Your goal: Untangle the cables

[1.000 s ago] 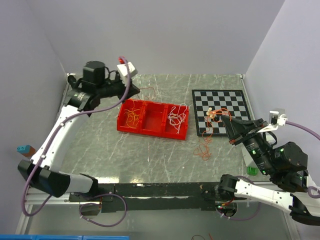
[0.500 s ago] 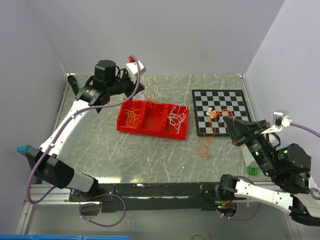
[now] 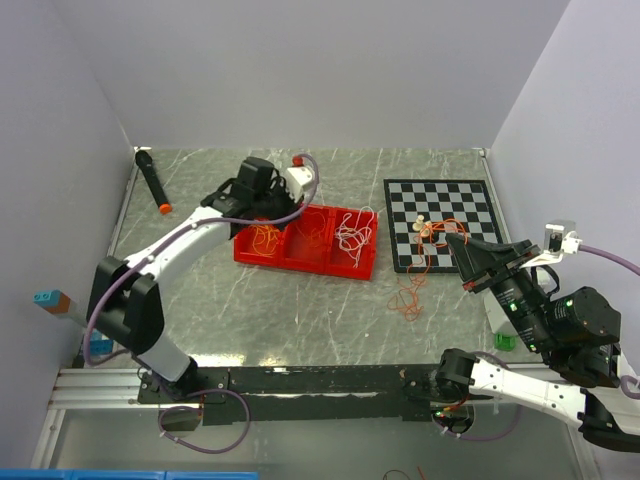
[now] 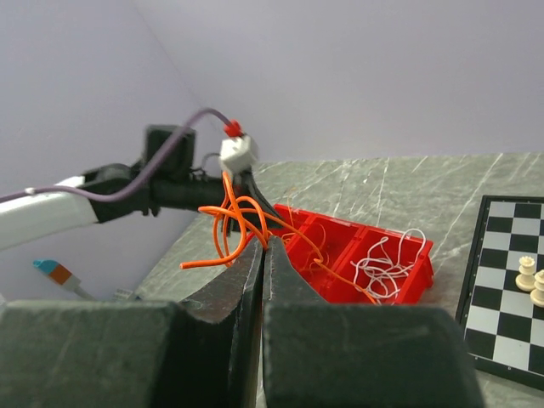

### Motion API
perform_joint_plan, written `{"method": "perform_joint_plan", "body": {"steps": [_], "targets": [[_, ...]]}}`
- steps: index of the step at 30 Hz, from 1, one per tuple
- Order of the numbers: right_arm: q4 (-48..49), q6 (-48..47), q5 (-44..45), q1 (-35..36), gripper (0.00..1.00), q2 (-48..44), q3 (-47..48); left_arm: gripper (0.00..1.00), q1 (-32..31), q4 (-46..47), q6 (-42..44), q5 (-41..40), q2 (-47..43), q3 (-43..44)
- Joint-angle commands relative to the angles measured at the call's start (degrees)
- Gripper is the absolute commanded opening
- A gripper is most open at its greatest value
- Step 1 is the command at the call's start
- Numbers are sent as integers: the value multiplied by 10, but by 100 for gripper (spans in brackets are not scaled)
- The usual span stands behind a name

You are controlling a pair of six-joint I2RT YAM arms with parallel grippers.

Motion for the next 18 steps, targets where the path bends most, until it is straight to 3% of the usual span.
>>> {"method": "perform_joint_plan", "body": {"steps": [1, 7, 10, 12, 14, 15, 18], "targets": [[7, 1, -1, -1, 0, -5, 1, 1, -11, 44, -15, -54, 20, -7], [9, -2, 2, -1, 0, -7, 0, 1, -40, 63, -18, -136, 57, -26], [8, -2, 1, -1, 0, -6, 4, 3, -56, 48, -18, -138, 74, -26], [7, -3, -1, -1, 0, -5, 6, 16, -64, 34, -19, -130, 75, -25], [9, -6, -3, -1, 0, 0, 8, 46, -66, 25, -22, -112, 67, -27], [10, -9, -3, -1, 0, 2, 10, 54, -67, 21, -22, -102, 57, -27], [14, -14, -7, -1, 0, 8, 13, 66, -67, -5, -23, -82, 36, -17]]}}
